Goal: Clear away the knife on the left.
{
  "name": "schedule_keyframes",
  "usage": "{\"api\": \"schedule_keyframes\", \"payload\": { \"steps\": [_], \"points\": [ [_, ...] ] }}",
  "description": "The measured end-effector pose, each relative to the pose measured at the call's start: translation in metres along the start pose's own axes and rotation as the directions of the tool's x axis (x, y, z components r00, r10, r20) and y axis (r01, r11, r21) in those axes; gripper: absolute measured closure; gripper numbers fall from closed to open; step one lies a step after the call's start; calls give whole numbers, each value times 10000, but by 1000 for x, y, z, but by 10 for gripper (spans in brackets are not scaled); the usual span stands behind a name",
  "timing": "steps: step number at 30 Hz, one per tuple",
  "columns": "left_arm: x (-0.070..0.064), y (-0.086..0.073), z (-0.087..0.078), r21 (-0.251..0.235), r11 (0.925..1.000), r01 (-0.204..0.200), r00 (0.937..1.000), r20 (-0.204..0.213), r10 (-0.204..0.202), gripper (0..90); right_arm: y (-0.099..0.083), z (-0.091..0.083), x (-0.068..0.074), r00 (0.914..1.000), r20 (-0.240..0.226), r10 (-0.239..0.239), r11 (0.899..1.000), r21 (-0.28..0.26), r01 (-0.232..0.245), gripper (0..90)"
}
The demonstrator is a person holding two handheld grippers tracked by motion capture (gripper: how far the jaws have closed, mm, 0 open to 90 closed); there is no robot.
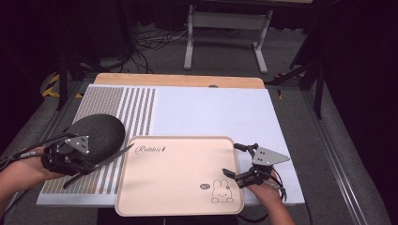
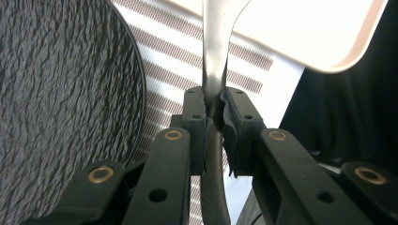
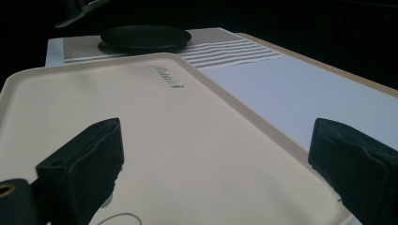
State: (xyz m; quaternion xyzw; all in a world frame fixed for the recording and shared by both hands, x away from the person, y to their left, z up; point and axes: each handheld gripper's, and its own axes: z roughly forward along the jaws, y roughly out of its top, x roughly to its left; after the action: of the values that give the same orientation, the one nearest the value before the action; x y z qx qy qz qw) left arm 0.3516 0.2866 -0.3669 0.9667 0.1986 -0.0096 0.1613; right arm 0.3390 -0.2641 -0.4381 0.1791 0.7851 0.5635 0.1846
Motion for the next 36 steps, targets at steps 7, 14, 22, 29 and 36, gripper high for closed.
{"api": "schedule_keyframes", "payload": {
  "steps": [7, 14, 22, 29, 36],
  "points": [
    [-3, 4, 2, -549, 9973, 495, 9971, 605, -462, 803, 0, 0, 0, 10000, -10, -1, 10000, -5, 1, 43],
    [-10, 15, 8, -821, 9930, 850, 9927, 929, -773, 803, 0, 0, 0, 10000, -10, -14, 10000, -4, 14, 43],
    [-18, 35, 16, -922, 9881, 1230, 9884, 1009, -1137, 802, 0, -1, -1, 10000, 5, -7, 10000, 6, 7, 43],
    [-32, 54, 21, -917, 9914, 938, 9904, 1105, -834, 803, 0, -2, -1, 10000, 12, -14, 10000, -30, 14, 43],
    [-39, 66, 28, -989, 9897, 1038, 9886, 1190, -918, 802, 0, -3, -1, 10000, -16, -4, 10000, -47, 4, 42]
  ]
}}
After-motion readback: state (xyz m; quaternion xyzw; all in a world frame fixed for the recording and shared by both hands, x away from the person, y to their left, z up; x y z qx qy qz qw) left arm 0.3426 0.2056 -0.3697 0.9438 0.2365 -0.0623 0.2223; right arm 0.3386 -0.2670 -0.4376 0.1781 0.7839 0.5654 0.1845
